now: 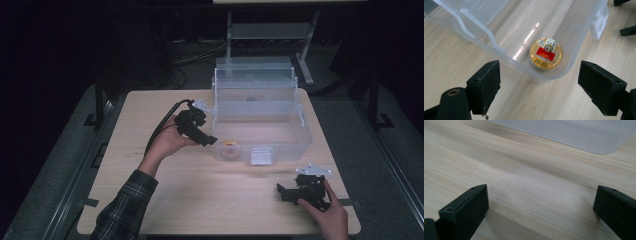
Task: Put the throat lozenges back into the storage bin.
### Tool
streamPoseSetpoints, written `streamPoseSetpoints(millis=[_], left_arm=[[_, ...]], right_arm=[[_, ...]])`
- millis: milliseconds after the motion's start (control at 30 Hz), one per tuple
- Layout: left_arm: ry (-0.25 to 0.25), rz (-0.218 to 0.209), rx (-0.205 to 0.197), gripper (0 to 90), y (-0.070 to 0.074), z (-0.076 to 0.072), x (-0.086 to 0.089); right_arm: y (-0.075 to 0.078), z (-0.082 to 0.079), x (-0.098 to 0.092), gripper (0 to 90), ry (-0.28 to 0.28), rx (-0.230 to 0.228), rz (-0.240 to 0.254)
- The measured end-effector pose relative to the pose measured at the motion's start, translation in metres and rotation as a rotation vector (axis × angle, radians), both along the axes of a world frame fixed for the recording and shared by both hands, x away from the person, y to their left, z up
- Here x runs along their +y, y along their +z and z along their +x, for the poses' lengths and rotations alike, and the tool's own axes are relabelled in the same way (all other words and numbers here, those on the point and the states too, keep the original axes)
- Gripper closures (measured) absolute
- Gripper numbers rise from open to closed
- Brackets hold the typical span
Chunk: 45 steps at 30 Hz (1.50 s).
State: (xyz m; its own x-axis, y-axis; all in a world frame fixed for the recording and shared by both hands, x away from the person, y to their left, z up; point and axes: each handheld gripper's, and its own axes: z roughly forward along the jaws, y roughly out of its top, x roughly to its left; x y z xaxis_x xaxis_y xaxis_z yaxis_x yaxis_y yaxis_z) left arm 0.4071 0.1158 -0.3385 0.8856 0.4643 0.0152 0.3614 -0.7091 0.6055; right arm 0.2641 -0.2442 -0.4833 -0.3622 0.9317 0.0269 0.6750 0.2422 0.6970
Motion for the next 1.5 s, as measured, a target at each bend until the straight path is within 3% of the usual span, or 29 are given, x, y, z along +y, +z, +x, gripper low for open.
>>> streamPoseSetpoints(millis=[300, 933, 1500], left_arm=[[0.021, -0.015, -0.009, 17.5, -0.003, -0.012, 0.018], [0.092, -0.053, -0.028, 17.5, -0.025, -0.040, 0.058], [0.153, -0.045, -0.066, 17.5, -0.045, -0.062, 0.086]], right_arm=[[0.000, 0.000, 0.000, 0.0, 0.001, 0.000, -0.001], [0.000, 0.000, 0.000, 0.0, -0.001, 0.001, 0.001], [0.000, 0.000, 0.000, 0.0, -0.001, 0.001, 0.001]])
